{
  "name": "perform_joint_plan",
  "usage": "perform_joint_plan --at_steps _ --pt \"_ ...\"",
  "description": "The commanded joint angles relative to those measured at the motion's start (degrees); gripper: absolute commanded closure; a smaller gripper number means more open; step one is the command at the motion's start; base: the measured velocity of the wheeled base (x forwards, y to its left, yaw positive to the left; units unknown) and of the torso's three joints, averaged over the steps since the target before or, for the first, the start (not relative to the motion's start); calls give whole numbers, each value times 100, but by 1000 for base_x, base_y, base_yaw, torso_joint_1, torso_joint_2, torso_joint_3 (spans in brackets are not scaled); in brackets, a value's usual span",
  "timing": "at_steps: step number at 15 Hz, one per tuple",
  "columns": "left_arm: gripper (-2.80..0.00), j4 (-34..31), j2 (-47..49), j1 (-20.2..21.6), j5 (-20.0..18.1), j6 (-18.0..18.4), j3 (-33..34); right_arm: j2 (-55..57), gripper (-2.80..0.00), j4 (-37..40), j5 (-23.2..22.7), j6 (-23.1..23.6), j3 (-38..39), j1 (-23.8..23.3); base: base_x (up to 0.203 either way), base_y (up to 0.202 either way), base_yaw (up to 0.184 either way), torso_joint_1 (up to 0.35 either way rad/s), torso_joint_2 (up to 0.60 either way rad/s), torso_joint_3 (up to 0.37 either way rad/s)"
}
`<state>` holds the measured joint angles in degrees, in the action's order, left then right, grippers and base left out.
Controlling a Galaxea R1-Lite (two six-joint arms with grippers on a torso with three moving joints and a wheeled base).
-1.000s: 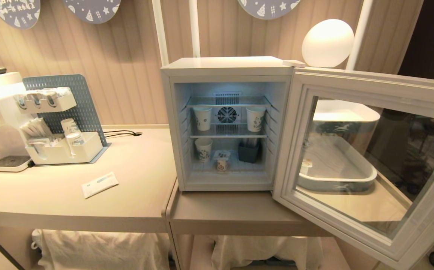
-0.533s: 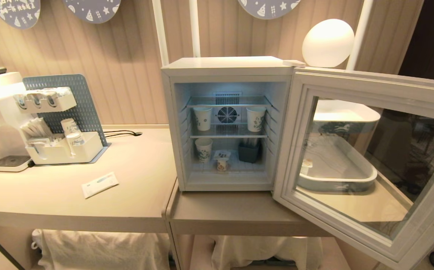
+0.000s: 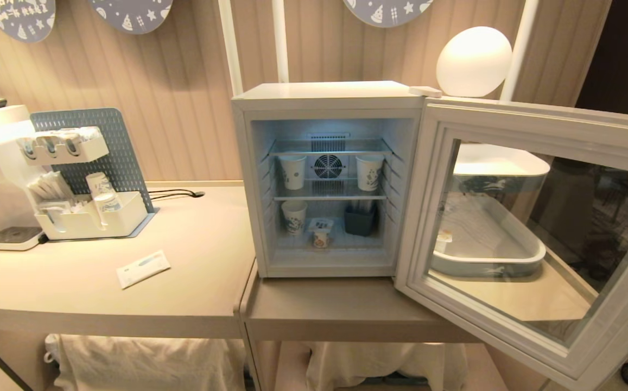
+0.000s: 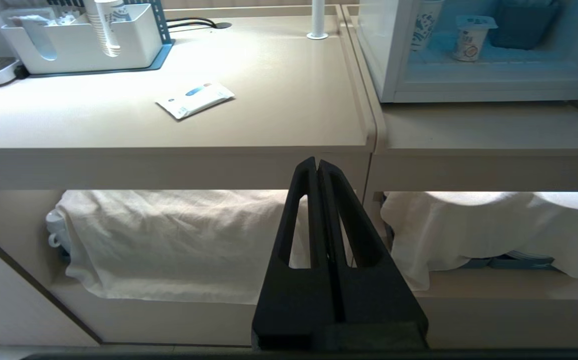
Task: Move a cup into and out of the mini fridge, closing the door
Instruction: Take the yoghurt out of the freezer
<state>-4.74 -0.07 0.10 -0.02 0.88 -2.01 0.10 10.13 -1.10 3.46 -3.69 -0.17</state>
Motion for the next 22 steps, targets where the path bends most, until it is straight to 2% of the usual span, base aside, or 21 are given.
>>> perform_joint_plan --at_steps 1,11,16,22 --pt "0 -2 7 -1 2 0 -1 8 0 6 -5 5 0 0 1 119 -8 2 0 2" --pt "0 0 7 -1 2 -9 -1 8 0 6 -5 5 0 0 0 179 1 3 1 3" --pt "0 -9 7 -1 2 0 -1 8 0 6 -5 5 0 0 12 0 0 1 0 1" --pt "0 -9 7 -1 2 0 -1 8 0 6 -5 5 0 0 171 0 -1 1 0 2"
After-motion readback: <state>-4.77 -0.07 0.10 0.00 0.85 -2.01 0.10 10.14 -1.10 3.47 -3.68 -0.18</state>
